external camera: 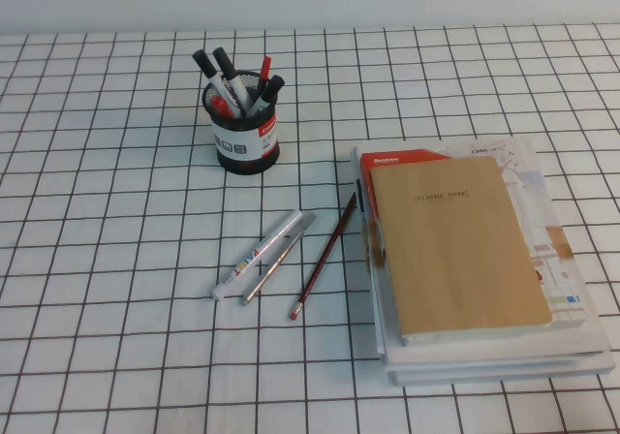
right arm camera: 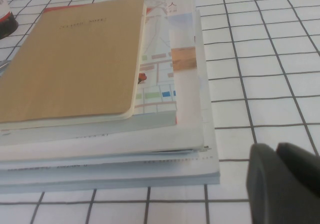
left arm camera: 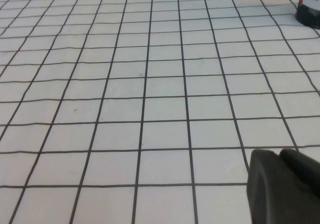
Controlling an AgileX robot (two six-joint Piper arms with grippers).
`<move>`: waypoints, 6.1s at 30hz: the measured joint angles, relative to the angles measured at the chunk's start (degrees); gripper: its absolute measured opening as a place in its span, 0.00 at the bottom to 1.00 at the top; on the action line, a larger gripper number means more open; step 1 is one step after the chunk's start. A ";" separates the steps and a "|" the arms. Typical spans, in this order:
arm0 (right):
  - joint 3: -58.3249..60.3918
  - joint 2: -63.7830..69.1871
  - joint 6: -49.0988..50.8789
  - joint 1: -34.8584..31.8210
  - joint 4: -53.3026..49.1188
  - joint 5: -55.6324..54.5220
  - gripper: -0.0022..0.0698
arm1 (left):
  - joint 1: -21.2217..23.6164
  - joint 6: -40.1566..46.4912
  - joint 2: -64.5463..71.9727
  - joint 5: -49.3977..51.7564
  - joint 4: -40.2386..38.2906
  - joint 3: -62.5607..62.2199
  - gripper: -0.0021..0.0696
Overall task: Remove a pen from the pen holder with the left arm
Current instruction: 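Take a marker out of the pen holder and lay it on the table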
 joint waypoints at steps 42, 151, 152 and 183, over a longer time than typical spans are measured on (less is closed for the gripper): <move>0.00 0.00 0.00 0.00 0.00 0.00 0.01 | 0.00 -12.67 0.00 -19.53 -10.66 0.00 0.03; 0.00 0.00 0.00 0.00 0.00 0.00 0.01 | -24.54 -10.54 112.99 -74.36 -0.63 -56.68 0.54; 0.00 0.00 0.00 0.00 0.00 0.00 0.01 | -24.54 -10.42 113.45 -74.36 -0.72 -56.99 0.54; 0.00 0.00 0.00 0.00 0.00 0.00 0.01 | -23.12 -10.01 116.21 -74.30 -0.93 -58.60 0.51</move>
